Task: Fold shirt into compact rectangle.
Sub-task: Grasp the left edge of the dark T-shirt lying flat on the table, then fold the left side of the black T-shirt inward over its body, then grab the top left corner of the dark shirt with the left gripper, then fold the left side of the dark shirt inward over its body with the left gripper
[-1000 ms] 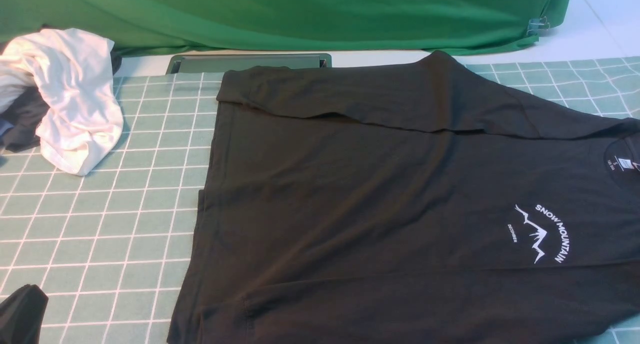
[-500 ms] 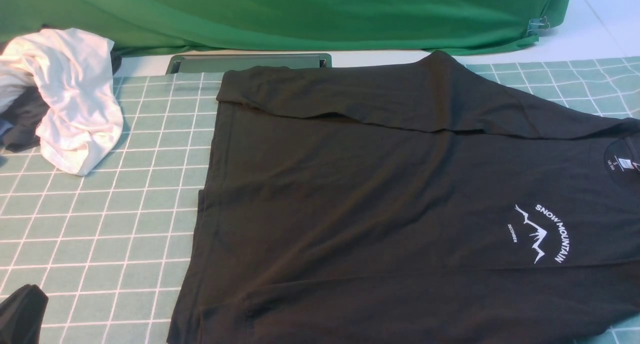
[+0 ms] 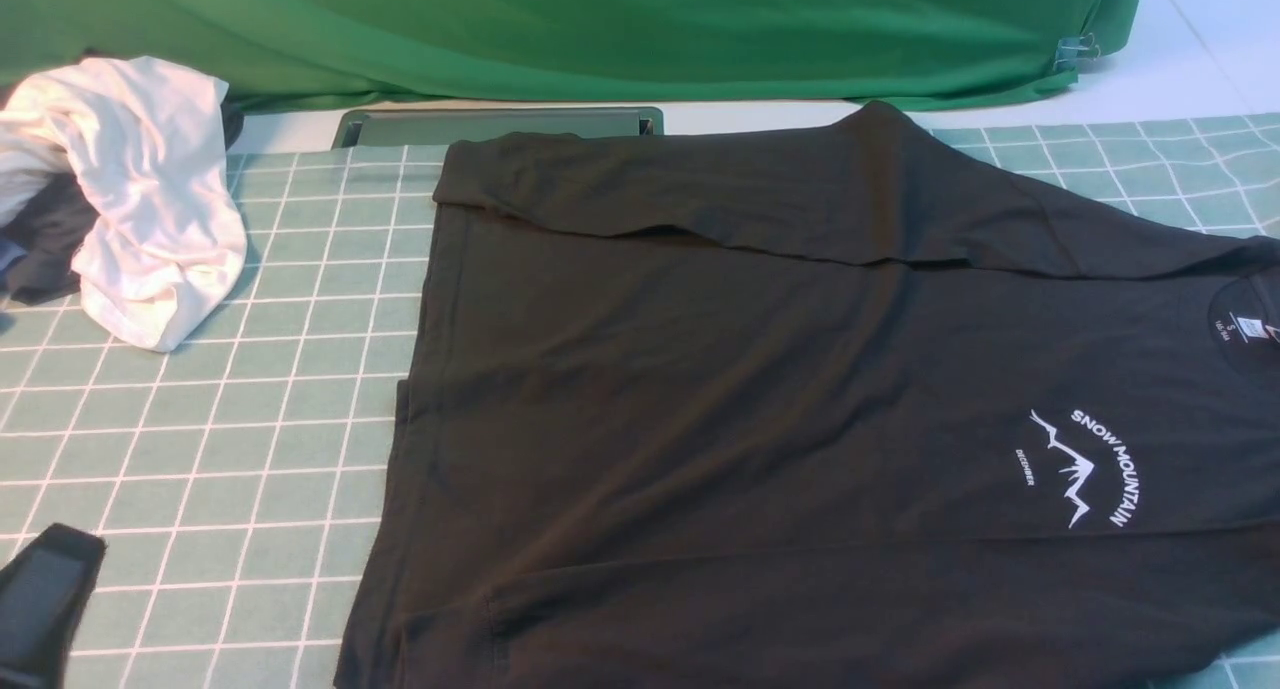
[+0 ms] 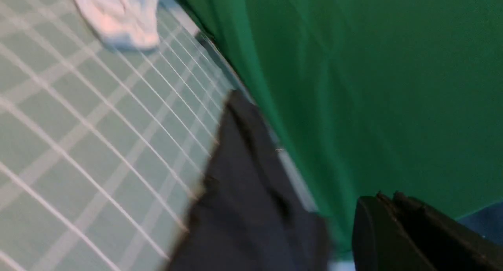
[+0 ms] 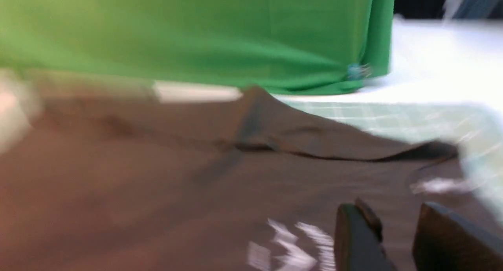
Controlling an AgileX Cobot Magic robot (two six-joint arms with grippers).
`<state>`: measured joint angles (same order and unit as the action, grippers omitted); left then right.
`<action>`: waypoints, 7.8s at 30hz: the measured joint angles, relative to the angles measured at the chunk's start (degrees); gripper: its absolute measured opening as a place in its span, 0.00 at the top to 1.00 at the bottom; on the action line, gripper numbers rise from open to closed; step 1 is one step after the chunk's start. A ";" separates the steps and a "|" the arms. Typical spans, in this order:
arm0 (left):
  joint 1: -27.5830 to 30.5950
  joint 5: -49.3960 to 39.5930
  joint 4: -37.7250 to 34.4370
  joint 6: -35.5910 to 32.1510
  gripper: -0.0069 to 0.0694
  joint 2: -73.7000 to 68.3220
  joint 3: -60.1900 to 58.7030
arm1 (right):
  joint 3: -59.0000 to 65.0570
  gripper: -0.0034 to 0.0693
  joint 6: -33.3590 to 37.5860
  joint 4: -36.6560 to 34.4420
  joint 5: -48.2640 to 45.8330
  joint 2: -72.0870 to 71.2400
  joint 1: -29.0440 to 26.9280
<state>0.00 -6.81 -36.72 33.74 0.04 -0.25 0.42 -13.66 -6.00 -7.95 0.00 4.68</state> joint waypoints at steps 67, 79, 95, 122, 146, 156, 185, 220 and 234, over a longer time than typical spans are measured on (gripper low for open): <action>-20.00 -25.44 21.47 -17.24 0.39 -82.65 36.65 | -43.50 0.83 14.33 1.13 -48.29 54.66 0.00; -20.00 -23.23 20.60 -18.42 0.43 -87.07 37.55 | -43.50 0.82 14.33 1.06 -45.35 54.66 0.00; -20.00 -22.43 19.55 -22.66 0.88 -87.97 37.74 | -43.50 0.78 14.28 1.02 -45.35 54.66 0.00; -20.00 -42.72 23.49 -22.25 0.88 -86.89 51.14 | -43.50 0.74 14.34 1.00 -45.18 54.66 0.00; -12.63 -39.57 25.67 -19.01 0.88 -99.36 84.37 | -43.50 0.65 14.30 0.87 -39.78 54.66 0.02; -10.06 -37.20 25.79 -19.68 0.88 -114.97 91.33 | -43.50 0.63 14.30 0.87 -38.11 54.66 0.02; -5.44 -31.45 11.53 -20.08 0.43 -133.76 110.14 | -43.50 0.62 12.77 0.80 -38.11 54.66 0.02; -5.40 -31.21 6.68 -22.40 0.88 -123.83 110.95 | -43.50 0.62 12.60 0.80 -37.48 54.66 0.06; -5.45 -54.30 10.49 -20.69 0.88 -112.41 110.95 | -43.50 0.62 12.55 0.77 -37.48 54.66 0.06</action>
<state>-5.45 -61.11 -26.23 13.05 -112.37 110.69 -43.09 -1.11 -5.22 -45.43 54.66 4.75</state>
